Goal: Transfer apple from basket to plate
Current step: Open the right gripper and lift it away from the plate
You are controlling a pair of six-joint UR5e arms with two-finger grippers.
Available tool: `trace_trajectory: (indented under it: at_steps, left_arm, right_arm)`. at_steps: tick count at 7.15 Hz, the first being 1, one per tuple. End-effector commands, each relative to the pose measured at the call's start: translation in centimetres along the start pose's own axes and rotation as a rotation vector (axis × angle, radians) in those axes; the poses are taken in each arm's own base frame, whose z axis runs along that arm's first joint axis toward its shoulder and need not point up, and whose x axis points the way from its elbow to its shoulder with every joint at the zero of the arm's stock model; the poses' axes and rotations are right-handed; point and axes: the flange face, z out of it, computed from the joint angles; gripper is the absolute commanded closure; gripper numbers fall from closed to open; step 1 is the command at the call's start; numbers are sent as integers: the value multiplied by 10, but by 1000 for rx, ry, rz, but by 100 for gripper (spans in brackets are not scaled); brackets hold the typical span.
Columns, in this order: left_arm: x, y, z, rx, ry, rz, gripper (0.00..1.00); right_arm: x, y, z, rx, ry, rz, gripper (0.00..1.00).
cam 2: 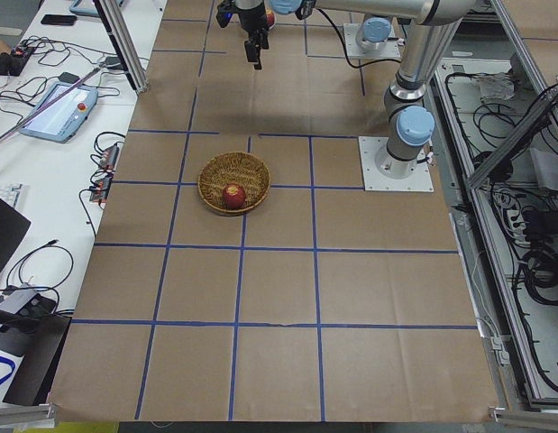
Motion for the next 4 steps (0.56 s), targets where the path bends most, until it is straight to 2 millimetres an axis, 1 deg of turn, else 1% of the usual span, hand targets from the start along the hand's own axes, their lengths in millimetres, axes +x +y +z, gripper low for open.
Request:
trace_trajectory:
  at_steps: [1, 2, 3, 4]
  left_arm:
    - [0, 1, -1, 1, 0, 0, 1]
    - [0, 1, -1, 1, 0, 0, 1]
    - [0, 1, -1, 1, 0, 0, 1]
    - [0, 1, -1, 1, 0, 0, 1]
  right_arm:
    - [-74, 22, 0, -29, 27, 8, 0]
    - [-69, 21, 3, -33, 49, -4, 0]
    - [-69, 26, -4, -19, 48, -3, 0]
    - [-67, 27, -5, -15, 49, -3, 0]
